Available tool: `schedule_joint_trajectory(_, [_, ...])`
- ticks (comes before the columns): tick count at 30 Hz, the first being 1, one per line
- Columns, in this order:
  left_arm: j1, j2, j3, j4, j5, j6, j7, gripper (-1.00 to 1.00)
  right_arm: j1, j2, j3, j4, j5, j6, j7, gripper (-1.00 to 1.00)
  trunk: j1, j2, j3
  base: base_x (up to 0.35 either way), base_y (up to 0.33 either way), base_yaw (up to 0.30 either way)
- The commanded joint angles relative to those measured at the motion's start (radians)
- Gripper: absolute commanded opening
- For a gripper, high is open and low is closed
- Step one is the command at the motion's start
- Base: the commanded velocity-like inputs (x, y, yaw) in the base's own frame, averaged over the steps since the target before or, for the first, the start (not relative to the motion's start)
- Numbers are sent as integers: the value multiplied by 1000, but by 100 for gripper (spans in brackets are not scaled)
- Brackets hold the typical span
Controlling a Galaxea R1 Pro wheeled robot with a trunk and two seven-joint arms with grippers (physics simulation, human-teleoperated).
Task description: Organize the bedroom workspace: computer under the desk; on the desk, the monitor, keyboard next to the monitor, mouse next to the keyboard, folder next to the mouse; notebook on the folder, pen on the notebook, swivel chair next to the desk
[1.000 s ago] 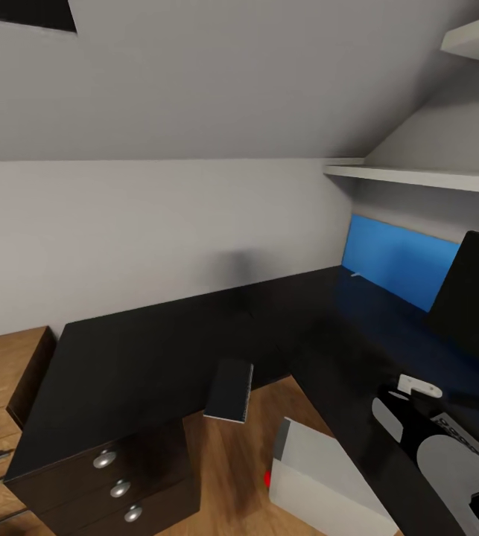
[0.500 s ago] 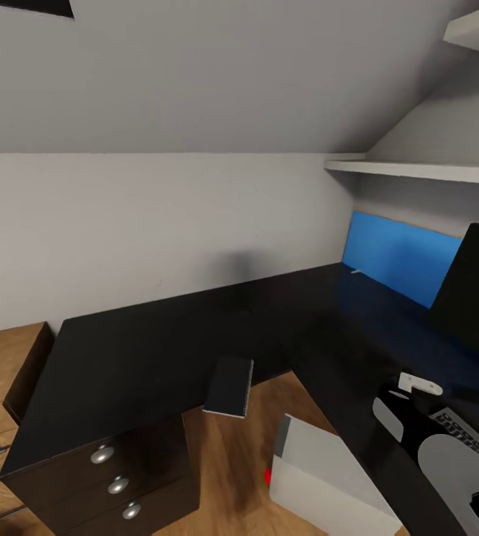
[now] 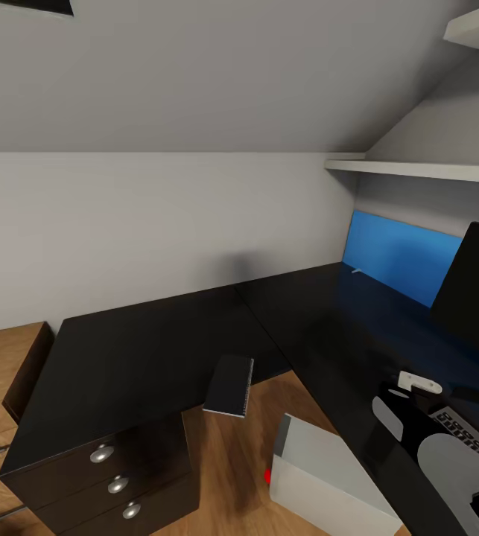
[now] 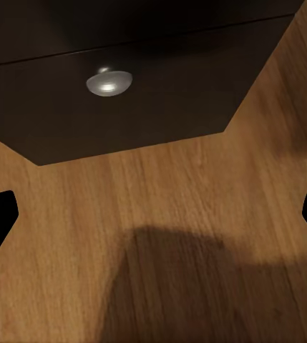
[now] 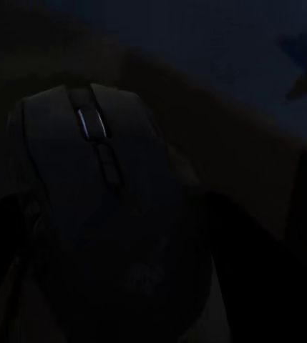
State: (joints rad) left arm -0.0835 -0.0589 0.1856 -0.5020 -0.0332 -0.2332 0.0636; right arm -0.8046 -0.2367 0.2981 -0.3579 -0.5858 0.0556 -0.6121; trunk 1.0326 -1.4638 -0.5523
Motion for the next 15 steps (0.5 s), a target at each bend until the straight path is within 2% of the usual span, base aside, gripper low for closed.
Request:
schedule_joint_trajectory(1, [-1,-1,3,0,-4,-3,1,100,1,-1,4,11,-34,6,-3,-100,0,0,-1,0,0,0])
schedule_joint_trajectory(3, [-1,-1,3,0,-4,-3,1,100,1,0,4,11,-34,6,-3,-100,0,0,-1,0,0,0])
schedule_joint_trajectory(15, [-1,-1,2,2,-4,-2,1,100,1,0,4,11,-34,6,-3,-100,-42,77,33,0,0,0])
